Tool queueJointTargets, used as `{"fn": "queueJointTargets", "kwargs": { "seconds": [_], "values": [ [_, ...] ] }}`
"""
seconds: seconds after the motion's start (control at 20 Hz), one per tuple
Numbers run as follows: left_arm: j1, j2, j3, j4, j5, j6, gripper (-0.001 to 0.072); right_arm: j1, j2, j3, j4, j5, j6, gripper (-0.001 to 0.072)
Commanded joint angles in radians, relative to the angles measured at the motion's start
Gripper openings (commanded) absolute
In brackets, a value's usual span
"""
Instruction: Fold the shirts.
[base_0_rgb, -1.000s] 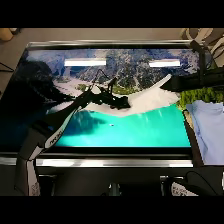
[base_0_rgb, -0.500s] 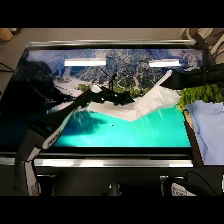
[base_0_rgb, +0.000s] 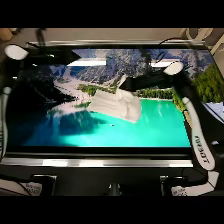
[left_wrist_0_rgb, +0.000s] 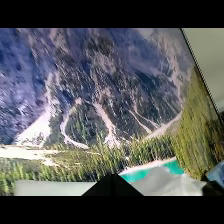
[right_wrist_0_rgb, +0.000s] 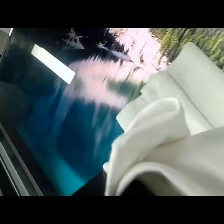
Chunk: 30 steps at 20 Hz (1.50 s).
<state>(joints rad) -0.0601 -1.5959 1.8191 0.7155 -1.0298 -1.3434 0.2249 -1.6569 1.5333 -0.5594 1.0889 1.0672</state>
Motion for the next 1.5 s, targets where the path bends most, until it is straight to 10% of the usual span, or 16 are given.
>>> {"fn": "queueJointTargets", "kwargs": {
  "seconds": [0.0,0.05,0.2,0.4,0.7,1.2,1.35,1.4,1.45],
  "values": [
    [0.077,0.123,-0.001,0.027,-0.084,0.002,0.002,0.124,-0.157,0.001,0.14,-0.19,-0.017,0.0026],
    [0.072,0.145,-0.001,0.027,-0.105,0.014,0.002,0.14,-0.191,0.001,0.176,-0.213,-0.017,0.0077],
    [0.042,0.185,-0.001,0.028,-0.133,0.039,0.002,0.15,-0.242,0.001,0.274,-0.22,-0.068,0.0685],
    [0.026,0.193,-0.001,0.03,-0.134,0.047,0.002,0.04,-0.16,0.001,0.129,-0.053,-0.089,0.0683],
    [0.026,0.193,-0.001,0.069,-0.135,0.064,0.002,-0.23,-0.043,-0.016,-0.488,0.302,0.135,0.0678],
    [0.025,0.193,-0.001,0.113,-0.146,0.061,0.0021,-0.104,-0.087,-0.277,-0.168,-0.057,0.097,0.0674],
    [0.025,0.193,-0.001,0.113,-0.153,0.061,0.0021,-0.082,-0.105,-0.277,-0.102,-0.109,0.097,0.05],
    [0.025,0.193,-0.001,0.113,-0.153,0.061,0.0021,-0.079,-0.107,-0.277,-0.098,-0.113,0.096,0.0378],
    [0.025,0.193,-0.001,0.113,-0.153,0.061,0.0021,-0.08,-0.107,-0.276,-0.098,-0.111,0.095,0.0091]
  ]
}}
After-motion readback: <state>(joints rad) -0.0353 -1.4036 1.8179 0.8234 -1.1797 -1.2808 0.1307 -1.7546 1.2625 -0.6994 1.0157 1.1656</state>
